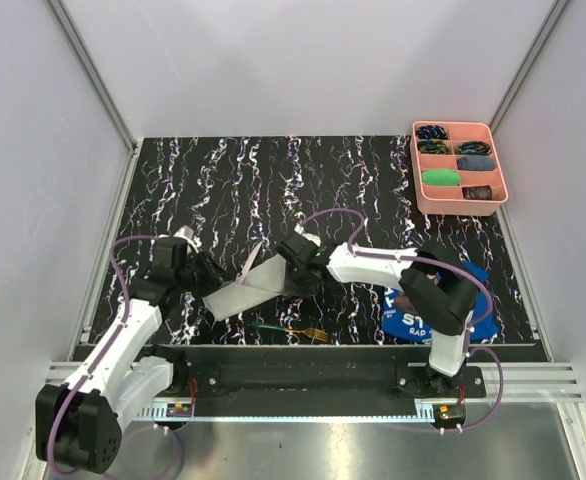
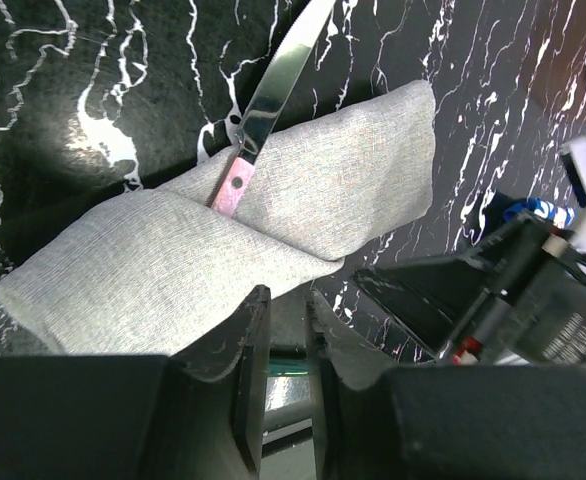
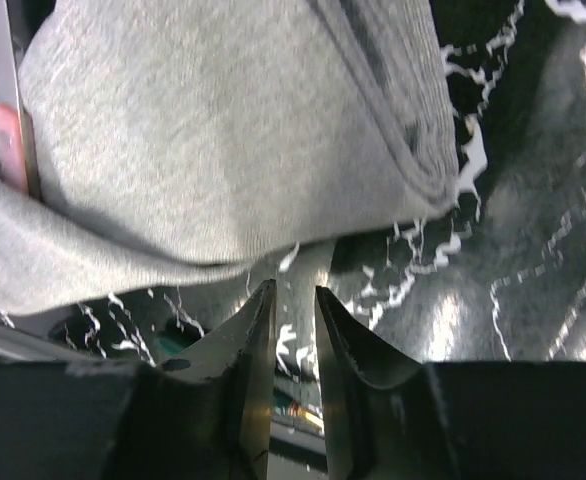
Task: Fold the napkin into a case and place the utensils inside
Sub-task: Move the knife to the folded napkin.
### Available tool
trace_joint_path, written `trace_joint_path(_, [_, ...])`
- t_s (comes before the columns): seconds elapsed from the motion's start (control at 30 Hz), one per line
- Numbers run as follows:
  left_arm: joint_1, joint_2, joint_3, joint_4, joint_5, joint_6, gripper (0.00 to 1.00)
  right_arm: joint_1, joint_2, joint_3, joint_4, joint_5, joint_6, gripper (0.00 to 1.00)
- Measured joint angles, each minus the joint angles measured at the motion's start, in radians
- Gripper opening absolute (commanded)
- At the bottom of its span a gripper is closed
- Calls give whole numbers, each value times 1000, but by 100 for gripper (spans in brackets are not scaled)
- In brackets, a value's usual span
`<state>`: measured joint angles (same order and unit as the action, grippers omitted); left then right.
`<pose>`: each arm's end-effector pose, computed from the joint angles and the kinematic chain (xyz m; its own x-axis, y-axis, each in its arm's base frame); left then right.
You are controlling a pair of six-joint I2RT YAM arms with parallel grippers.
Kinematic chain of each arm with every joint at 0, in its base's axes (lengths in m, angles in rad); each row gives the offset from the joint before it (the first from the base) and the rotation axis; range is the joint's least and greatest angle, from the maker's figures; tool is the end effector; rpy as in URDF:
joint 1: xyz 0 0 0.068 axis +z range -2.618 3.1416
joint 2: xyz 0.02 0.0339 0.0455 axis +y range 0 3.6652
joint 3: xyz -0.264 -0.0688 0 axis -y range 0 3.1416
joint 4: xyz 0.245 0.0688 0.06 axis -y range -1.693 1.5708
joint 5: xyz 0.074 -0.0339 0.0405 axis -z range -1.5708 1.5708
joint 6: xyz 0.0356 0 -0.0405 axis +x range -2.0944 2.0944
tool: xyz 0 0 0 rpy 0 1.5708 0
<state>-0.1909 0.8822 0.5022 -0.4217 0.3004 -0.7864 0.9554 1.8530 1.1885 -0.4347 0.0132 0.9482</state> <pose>0.1719 -0.0440 0.2046 -0.7697 -0.5399 -0.3408 -0.2286 0.7314 -0.6425 0.2158 0.3044 0.1656 -0.9604 0.0487 -0.2745 -0.0563 0.9304 0.3622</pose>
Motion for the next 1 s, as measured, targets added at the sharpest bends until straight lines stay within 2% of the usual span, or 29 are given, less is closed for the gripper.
trace_joint_path(0.17, [9, -19, 8, -33, -21, 1, 21, -3, 39, -3, 58, 1, 7, 32])
trace_joint_path(0.27, [13, -18, 9, -57, -31, 1, 20, -6, 60, 21, 71, 2, -10, 36])
trace_joint_path(0.53, [28, -80, 8, -105, -80, 0, 22, -76, 232, 268, 94, 13, -181, 44])
trace_joint_path(0.67, [43, -102, 8, -129, -131, 0, 30, -118, 288, 388, 54, 38, -267, 54])
trace_joint_path(0.7, [52, -96, 8, -131, -143, 0, 37, -124, 290, 409, 37, 48, -281, 57])
trace_joint_path(0.73, [68, -81, 8, -131, -148, 0, 41, -126, 290, 426, 21, 51, -294, 63])
trace_joint_path(0.8, [114, -19, 21, -129, -146, 2, 50, -126, 289, 454, -2, 52, -315, 67])
trace_joint_path(0.87, [158, 70, 60, -119, -133, 11, 51, -124, 283, 457, -18, 40, -331, 71])
trace_joint_path(1.0, [221, 279, 157, -48, -104, 32, 55, -124, 273, 454, -51, -8, -356, 73])
